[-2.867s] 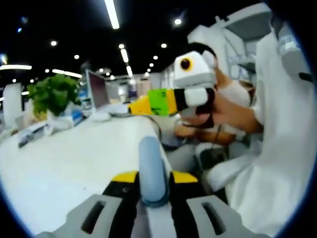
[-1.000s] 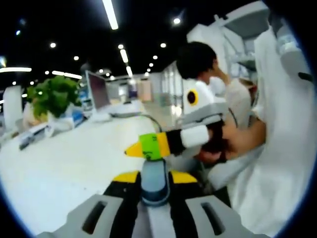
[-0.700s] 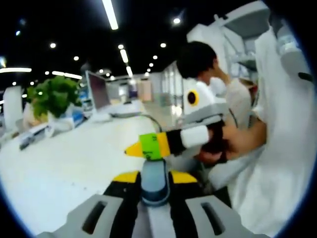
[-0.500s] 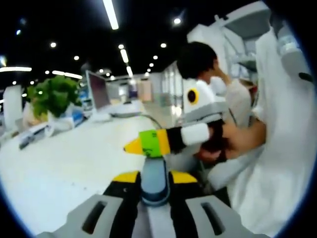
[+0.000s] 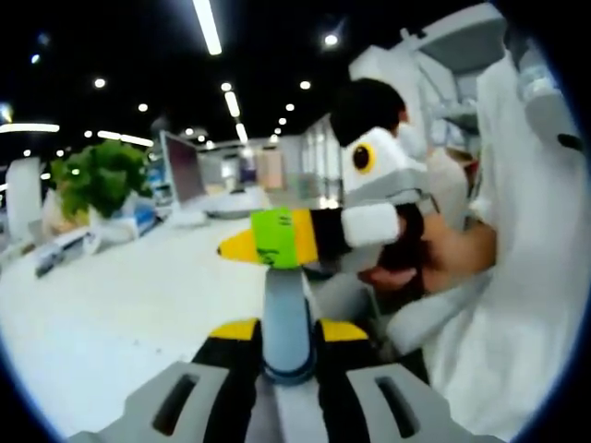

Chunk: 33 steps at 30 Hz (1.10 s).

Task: Pick up the paper insert the paper into the punch align the paper edges press the punch to punch holes

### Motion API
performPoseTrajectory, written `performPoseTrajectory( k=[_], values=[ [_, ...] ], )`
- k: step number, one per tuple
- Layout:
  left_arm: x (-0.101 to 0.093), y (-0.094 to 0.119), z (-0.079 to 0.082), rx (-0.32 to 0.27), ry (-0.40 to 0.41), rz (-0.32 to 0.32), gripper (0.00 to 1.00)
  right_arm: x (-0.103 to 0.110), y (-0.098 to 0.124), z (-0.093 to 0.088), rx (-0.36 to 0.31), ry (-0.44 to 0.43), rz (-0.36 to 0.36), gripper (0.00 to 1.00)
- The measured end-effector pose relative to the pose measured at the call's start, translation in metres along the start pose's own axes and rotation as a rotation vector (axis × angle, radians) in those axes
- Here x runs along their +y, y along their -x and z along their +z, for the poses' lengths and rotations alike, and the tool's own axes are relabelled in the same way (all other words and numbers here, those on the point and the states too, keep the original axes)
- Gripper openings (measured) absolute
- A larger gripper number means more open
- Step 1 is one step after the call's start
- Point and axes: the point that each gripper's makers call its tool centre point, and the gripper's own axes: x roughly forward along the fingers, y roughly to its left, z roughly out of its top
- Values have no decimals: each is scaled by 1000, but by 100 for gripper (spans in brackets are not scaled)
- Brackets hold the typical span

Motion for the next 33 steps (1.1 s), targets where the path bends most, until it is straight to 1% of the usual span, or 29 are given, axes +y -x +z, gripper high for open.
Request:
performPoseTrajectory(
  k=[1, 7, 13, 17, 19, 22, 25, 26, 28, 30, 33],
  values=[
    [0, 0, 0, 0, 0, 0, 25, 2, 0, 1, -7, -4, 8, 4],
    [0, 0, 0, -1, 4, 1, 25, 0, -4, 2, 3, -37, 6, 4],
    [0, 1, 0, -2, 6, 0, 26, 1, -4, 3, 1, -20, 9, 4],
    [0, 1, 0, -4, 12, 0, 27, 2, -4, 5, 6, 8, 18, 5],
    [0, 1, 1, -5, 15, 1, 28, 4, -3, 7, 9, 11, 22, 8],
    [0, 1, 1, -8, 19, 3, 29, 5, -2, 15, -15, 32, 27, 15],
    [1, 1, 1, -10, 18, 6, 32, 3, -2, 20, -17, 59, 34, 17],
    [1, 1, 1, -9, 21, 7, 33, 4, -2, 22, -17, 76, 53, 18],
    [2, 1, 1, -10, 17, 12, 37, -1, 0, 27, -15, 88, 69, 22],
    [2, 1, 2, -13, 20, 13, 37, -9, 4, 32, -9, 90, 89, 22],
    [3, 1, 2, -15, 21, 16, 37, -24, 10, 36, 10, 83, 92, 22]
  ],
)
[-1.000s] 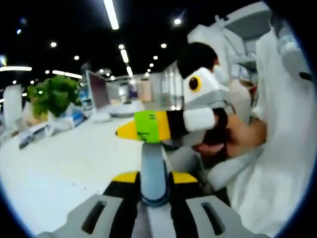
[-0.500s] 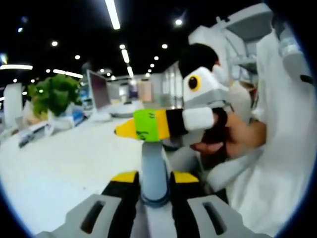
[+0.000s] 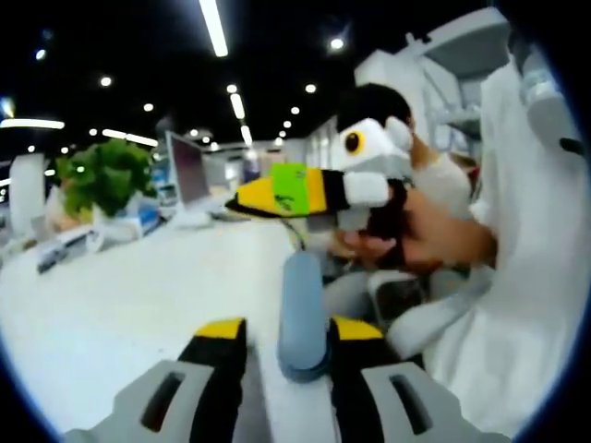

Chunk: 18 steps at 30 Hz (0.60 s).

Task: Pick up the paper insert the paper into the punch align the paper edges press the punch to punch holes

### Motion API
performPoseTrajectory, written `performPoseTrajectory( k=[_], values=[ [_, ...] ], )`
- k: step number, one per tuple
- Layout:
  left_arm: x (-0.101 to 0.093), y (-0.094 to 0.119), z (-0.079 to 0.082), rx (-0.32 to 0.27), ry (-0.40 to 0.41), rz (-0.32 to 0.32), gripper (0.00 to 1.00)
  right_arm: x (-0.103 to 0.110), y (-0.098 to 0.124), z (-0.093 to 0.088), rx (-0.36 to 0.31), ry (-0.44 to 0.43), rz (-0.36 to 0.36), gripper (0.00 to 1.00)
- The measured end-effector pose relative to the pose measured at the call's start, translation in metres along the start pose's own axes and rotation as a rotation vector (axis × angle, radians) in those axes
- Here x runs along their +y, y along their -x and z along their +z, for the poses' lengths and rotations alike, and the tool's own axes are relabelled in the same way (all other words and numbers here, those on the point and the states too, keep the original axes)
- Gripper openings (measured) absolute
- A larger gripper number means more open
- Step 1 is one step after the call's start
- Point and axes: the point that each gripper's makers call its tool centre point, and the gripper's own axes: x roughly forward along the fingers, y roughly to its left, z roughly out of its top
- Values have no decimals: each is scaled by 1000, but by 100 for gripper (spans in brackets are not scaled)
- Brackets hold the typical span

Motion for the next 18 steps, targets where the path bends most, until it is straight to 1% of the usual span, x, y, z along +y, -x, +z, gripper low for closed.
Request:
performPoseTrajectory(
  k=[1, 3, 4, 8, 10, 12, 13, 16, 18],
  values=[
    [0, 0, 0, 0, -1, 0, 37, -3, 2, 0, 4, 4, 2, 22],
    [0, 0, 0, -1, 0, 0, 37, -1, 7, -4, 30, -9, 50, 22],
    [0, 0, 0, -1, -1, 0, 37, -2, 9, -4, 33, -9, 61, 22],
    [0, 0, 0, -3, -1, 0, 37, 6, 18, -9, 85, -24, 189, 23],
    [0, 1, 1, -7, 1, -1, 37, 6, 22, -12, 110, -10, 238, 26],
    [0, 2, 3, -13, 3, -2, 38, 6, 25, -15, 131, 31, 277, 30],
    [1, 2, 3, -16, 4, -1, 38, 7, 26, -17, 137, 48, 296, 31],
    [1, 4, 7, -34, 15, -2, 40, 11, 31, -29, 191, 112, 359, 31],
    [1, 4, 8, -36, 17, -6, 41, 14, 32, -37, 215, 162, 383, 34]
  ],
)
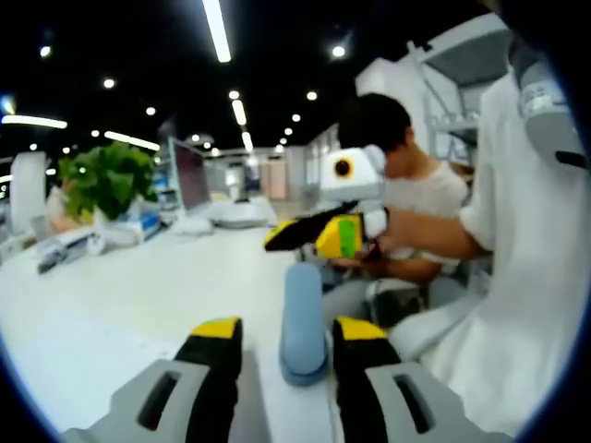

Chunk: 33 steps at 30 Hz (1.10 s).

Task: Pick up the paper insert the paper into the punch align the paper edges press the punch to punch holes

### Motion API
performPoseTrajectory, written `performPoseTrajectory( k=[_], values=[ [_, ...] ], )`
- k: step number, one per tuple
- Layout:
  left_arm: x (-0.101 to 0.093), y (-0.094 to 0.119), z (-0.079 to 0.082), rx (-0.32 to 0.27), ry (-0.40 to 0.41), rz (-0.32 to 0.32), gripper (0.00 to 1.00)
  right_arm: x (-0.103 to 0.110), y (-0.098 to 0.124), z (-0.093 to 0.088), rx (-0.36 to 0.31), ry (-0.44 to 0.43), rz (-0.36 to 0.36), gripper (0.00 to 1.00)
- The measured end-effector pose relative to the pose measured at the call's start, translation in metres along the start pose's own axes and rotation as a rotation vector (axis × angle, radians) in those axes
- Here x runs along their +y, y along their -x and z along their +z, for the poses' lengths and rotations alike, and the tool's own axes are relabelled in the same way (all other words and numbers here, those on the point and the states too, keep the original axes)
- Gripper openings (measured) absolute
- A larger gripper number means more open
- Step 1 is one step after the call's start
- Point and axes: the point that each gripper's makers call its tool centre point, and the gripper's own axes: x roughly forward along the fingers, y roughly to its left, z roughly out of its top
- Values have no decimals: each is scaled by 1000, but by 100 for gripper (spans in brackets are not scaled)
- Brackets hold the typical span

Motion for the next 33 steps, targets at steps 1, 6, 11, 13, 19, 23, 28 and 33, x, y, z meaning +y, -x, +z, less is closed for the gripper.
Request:
performPoseTrajectory(
  k=[1, 6, 11, 13, 19, 23, 28, 33],
  values=[
    [0, 0, 0, 0, -1, -2, 42, 2, -2, -2, 10, 26, 9, 35],
    [0, 3, 7, -19, 7, -8, 45, 7, -5, -2, 11, 48, 46, 36],
    [-2, 8, 14, -19, -4, -5, 47, 9, -4, 1, 10, 52, 58, 37],
    [-4, 12, 16, -14, -15, -4, 48, 10, -4, 2, 13, 58, 61, 37],
    [-4, 36, 21, -8, -32, 29, 48, 12, -2, 1, 29, 69, 76, 37],
    [4, 60, 17, 10, -39, 92, 48, 12, -2, 1, 30, 73, 80, 38],
    [22, 91, -2, 25, 18, 182, 49, 12, -3, 1, 40, 80, 78, 38],
    [33, 109, -8, 11, 48, 227, 49, 13, -5, 0, 43, 74, 86, 38]
  ],
)
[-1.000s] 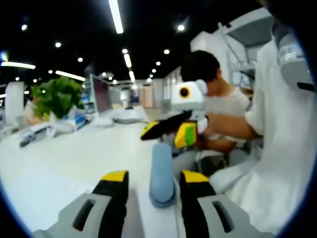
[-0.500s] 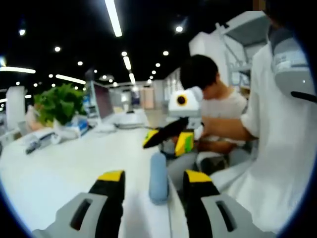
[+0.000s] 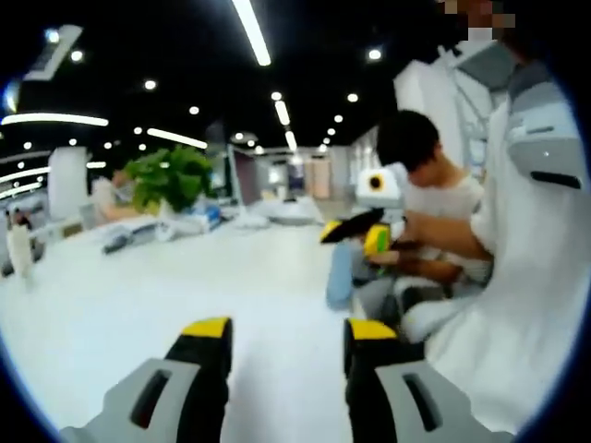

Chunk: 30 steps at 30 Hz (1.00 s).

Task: Pick up the paper insert the paper into the punch align the paper edges press the punch to punch holes

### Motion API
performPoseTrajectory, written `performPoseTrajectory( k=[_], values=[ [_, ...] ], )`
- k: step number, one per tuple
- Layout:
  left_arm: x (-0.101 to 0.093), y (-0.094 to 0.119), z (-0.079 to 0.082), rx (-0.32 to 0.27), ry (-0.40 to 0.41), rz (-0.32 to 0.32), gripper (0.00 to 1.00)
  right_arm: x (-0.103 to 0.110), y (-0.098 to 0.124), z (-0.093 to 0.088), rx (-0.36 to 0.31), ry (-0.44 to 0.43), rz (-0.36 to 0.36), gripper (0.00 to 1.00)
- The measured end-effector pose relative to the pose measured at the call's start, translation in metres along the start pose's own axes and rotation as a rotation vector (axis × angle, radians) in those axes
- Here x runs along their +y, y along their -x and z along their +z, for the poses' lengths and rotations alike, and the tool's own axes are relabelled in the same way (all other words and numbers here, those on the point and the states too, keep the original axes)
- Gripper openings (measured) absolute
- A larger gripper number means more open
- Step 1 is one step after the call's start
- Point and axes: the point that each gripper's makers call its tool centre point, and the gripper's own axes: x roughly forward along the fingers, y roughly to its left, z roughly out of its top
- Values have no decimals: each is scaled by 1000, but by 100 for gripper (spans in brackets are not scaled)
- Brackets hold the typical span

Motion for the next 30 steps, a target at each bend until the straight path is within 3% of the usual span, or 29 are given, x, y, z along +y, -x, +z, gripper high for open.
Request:
performPoseTrajectory(
  k=[9, 18, 22, 30],
  values=[
    [17, 11, -16, 8, 31, 46, 49, -3, -8, -10, 59, 35, 58, 39],
    [22, 12, -24, 15, 40, 70, 48, 16, -35, -11, 77, 63, 184, 38],
    [21, 12, -25, 16, 41, 72, 48, 19, -39, -9, 75, 84, 227, 28],
    [21, 11, -26, 18, 41, 74, 48, 22, -41, -9, 78, 95, 265, 22]
  ],
)
